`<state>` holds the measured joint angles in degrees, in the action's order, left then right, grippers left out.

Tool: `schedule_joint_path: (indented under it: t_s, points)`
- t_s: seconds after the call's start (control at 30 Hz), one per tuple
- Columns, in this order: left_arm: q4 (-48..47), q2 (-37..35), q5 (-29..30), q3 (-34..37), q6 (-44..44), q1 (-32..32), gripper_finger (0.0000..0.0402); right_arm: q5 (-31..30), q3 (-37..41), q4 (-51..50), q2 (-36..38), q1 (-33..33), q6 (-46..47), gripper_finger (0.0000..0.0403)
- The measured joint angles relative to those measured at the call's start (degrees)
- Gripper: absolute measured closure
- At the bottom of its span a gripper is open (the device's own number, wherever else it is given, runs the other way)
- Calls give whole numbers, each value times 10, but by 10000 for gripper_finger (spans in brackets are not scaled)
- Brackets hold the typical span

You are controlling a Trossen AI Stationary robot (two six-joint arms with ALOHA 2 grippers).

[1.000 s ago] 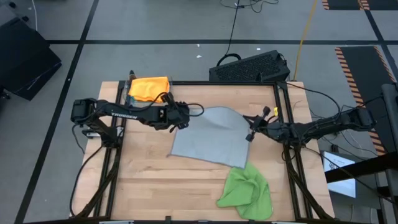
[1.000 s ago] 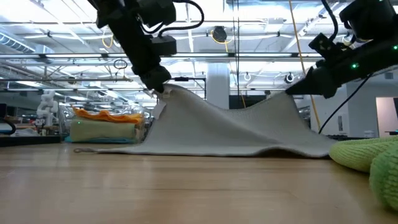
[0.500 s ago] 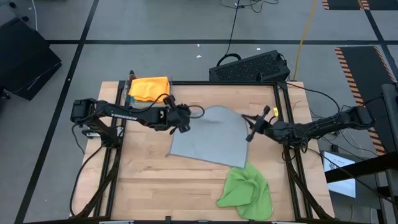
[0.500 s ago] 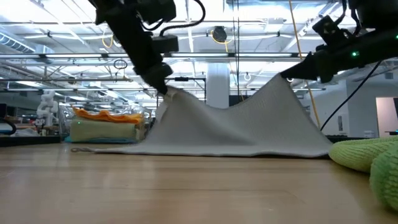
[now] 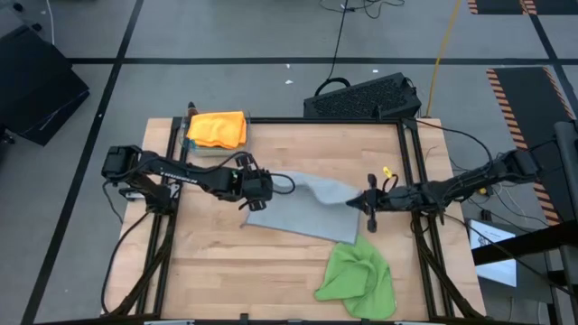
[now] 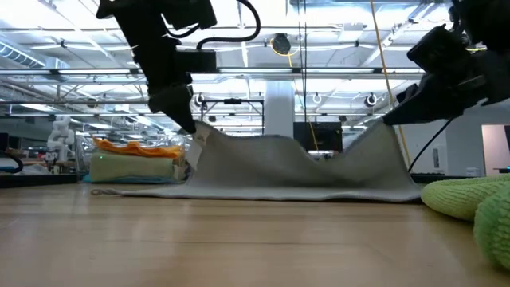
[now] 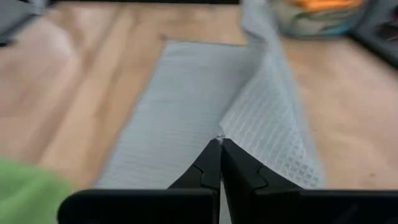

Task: Fold microfiber towels
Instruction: Fold the gray microfiber cloth

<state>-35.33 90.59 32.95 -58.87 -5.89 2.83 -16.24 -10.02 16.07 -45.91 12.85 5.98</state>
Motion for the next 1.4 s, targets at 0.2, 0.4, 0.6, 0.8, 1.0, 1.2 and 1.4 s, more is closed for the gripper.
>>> schedule_joint_path:
  t_s: [0.2,0.4,0.6,0.8,1.0,1.2,1.4]
  points:
    - [-11,0,-30,0,3,28,392,60,0,-1,0,21,54,403]
    - [-9,0,-42,0,1,64,392,63,0,-5,0,58,77,403]
    - [-3,-3,-42,-3,-11,87,392,91,0,-36,0,68,93,403]
    - [-2,-3,-51,-3,-55,95,392,105,0,-90,0,68,124,403]
    - [-14,-3,-54,-4,-64,104,392,162,0,-86,0,69,169,403]
    - [-21,1,-42,-3,-64,89,392,166,41,-2,-4,85,214,403]
    - [-15,1,-40,3,-58,75,392,162,69,74,-19,99,225,403]
